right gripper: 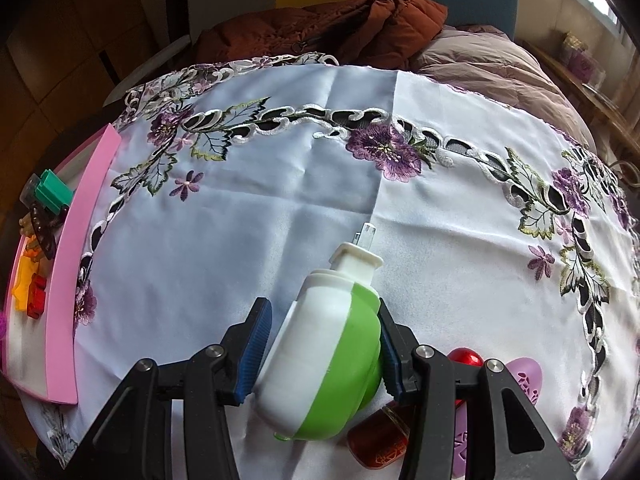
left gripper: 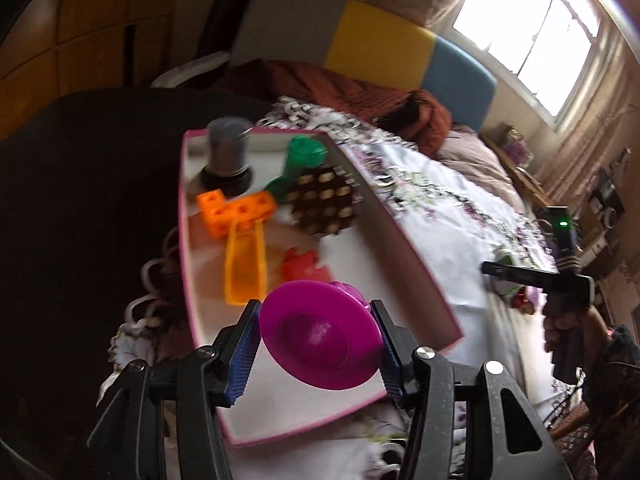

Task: Organize rigid objects
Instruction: 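Carry the pink suction cup into the tray with left tool while right grips green-white bottle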

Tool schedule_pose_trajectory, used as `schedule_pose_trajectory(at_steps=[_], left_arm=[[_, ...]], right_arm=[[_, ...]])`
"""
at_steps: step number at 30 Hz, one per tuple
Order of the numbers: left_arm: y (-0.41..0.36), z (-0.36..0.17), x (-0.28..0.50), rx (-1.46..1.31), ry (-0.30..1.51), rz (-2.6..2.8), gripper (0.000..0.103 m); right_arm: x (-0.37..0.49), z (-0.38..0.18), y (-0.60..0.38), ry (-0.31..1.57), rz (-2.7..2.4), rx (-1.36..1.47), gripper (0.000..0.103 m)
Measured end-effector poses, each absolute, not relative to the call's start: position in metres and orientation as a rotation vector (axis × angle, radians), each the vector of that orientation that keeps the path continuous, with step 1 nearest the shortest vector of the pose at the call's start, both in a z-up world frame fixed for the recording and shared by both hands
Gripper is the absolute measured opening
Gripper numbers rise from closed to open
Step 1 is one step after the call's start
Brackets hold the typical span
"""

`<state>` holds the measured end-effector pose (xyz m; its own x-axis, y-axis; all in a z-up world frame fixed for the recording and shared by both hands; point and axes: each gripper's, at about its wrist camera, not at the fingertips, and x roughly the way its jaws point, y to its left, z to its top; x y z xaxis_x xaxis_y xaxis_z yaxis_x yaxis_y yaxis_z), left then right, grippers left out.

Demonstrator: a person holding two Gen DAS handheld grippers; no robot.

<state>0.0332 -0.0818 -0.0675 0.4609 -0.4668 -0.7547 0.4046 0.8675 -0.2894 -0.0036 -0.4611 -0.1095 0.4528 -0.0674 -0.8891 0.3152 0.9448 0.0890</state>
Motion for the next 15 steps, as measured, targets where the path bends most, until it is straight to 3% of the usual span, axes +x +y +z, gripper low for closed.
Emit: schedule_pose_trajectory(at_steps=[15], left_arm=[[-0.073, -0.080, 0.032, 0.007, 0.946, -0.461, 0.054]], right_arm=[[-0.004, -0.109, -0.462, 1.079, -0.242, 0.258, 0.050]])
